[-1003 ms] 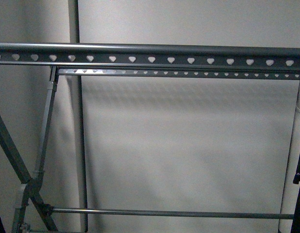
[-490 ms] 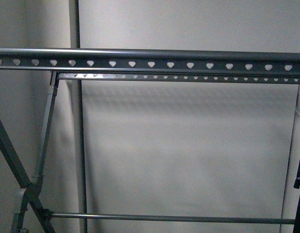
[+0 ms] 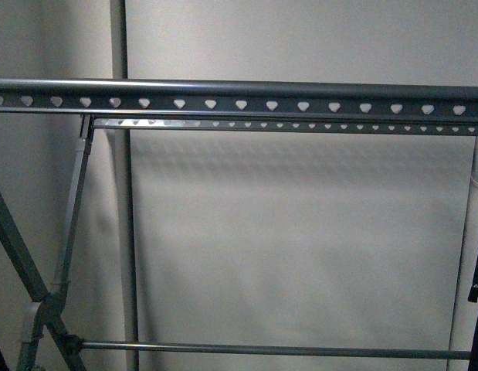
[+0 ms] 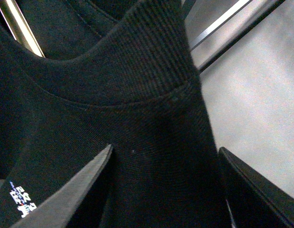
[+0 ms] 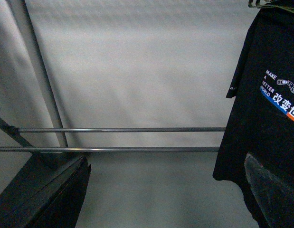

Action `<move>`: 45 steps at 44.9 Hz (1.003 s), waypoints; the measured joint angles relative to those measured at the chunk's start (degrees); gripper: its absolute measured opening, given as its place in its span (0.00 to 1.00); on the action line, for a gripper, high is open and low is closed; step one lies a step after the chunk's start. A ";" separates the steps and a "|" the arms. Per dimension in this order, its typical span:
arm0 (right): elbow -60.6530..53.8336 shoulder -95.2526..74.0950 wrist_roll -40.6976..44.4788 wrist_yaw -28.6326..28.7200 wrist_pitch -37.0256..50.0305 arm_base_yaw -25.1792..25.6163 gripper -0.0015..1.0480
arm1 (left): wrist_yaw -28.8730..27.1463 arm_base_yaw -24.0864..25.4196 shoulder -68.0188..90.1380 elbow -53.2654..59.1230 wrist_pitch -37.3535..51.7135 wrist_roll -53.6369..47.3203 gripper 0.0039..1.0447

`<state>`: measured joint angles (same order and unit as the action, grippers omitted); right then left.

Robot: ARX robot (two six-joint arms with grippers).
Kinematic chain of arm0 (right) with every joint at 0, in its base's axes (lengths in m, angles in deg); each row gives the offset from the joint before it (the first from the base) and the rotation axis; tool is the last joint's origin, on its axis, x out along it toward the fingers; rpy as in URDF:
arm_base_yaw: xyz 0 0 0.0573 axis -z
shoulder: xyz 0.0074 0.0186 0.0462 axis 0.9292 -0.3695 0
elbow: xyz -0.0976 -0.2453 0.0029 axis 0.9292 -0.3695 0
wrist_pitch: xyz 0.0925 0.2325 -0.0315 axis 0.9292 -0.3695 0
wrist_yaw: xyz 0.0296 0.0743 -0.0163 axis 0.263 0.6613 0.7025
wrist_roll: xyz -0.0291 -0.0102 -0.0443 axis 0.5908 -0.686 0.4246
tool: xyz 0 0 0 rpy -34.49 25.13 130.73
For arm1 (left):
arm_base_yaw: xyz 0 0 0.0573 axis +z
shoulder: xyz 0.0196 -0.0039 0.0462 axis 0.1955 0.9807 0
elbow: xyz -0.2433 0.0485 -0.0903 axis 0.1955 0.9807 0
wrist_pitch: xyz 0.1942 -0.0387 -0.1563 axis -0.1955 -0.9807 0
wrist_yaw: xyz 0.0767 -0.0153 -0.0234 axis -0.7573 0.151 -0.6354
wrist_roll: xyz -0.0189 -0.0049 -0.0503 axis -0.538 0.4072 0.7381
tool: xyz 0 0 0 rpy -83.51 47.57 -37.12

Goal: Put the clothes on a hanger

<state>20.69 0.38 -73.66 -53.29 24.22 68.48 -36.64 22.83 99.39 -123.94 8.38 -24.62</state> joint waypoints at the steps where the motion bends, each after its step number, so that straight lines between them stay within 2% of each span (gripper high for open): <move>1: 0.00 0.00 0.00 0.00 0.00 0.00 0.93 | 0.11 -0.02 -0.02 0.00 0.00 -0.02 0.58; 6: 0.00 0.00 0.00 0.00 0.00 0.00 0.93 | 2.08 -0.04 -0.28 0.04 -0.70 -0.11 0.38; 13: 0.00 0.00 0.00 0.00 0.00 0.00 0.93 | 4.22 -0.02 -1.53 1.11 -0.72 -0.87 0.19; 15: 0.00 0.00 0.00 0.00 0.00 0.00 0.93 | 5.38 -0.02 -2.40 1.88 -0.72 -1.18 0.11; 18: 0.00 0.00 0.00 0.00 0.00 0.00 0.93 | 9.09 -0.04 -3.72 3.23 -0.98 -1.77 0.03; 26: 0.00 0.00 0.00 0.00 0.00 0.00 0.93 | 19.41 -1.42 -8.59 7.89 -3.50 -6.86 0.03; 33: 0.00 0.00 0.00 0.00 0.00 0.00 0.93 | 35.19 -5.05 -16.39 13.73 -8.22 -15.69 0.04; 35: 0.00 0.00 0.00 0.02 0.00 0.00 0.93 | 40.00 -6.51 -18.08 14.01 -10.21 -20.72 0.04; 39: 0.00 0.00 0.00 0.00 0.00 0.00 0.93 | 53.68 -8.63 -20.46 13.03 -19.65 -35.69 0.04; 41: 0.00 0.00 -0.02 0.00 0.00 0.00 0.93 | 58.18 -8.72 -20.44 12.07 -24.41 -44.28 0.04; 45: 0.00 0.00 0.00 0.00 0.00 0.00 0.93 | 63.32 -8.52 -18.84 9.51 -32.06 -56.04 0.04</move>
<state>20.69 0.38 -73.66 -53.29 24.22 68.48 26.68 14.30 80.55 -114.43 -23.69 -80.66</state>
